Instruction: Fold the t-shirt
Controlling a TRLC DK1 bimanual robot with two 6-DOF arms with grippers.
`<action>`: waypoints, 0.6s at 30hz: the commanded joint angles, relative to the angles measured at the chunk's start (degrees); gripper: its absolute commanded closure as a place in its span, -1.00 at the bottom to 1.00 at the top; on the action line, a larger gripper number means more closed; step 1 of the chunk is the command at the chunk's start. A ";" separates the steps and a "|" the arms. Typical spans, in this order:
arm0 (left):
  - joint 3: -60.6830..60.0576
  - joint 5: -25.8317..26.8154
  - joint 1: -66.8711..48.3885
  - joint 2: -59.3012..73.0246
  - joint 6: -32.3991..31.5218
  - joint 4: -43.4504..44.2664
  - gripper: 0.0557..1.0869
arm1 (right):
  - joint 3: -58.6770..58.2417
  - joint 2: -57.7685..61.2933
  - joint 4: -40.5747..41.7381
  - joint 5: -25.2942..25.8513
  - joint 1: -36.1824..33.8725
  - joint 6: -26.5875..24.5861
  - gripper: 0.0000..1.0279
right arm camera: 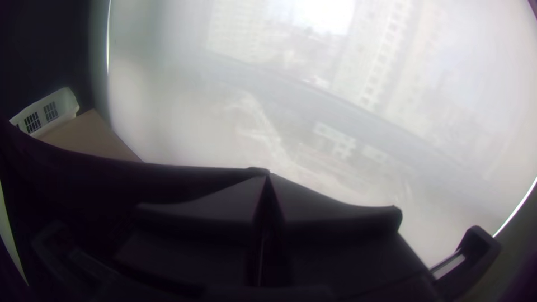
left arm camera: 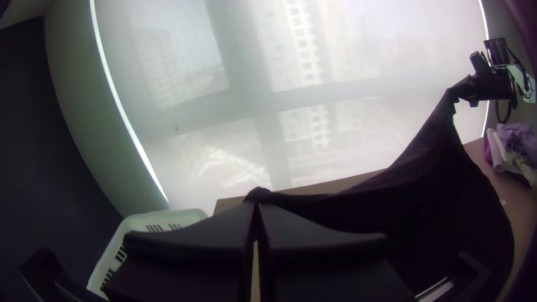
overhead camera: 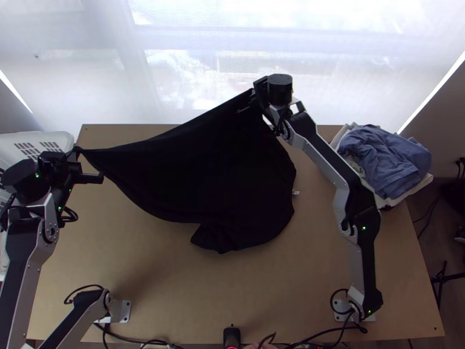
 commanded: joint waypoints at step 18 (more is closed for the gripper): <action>-12.71 0.94 4.87 -0.26 -2.48 5.15 0.94 | -7.27 -4.64 -6.78 0.10 3.77 9.05 -0.90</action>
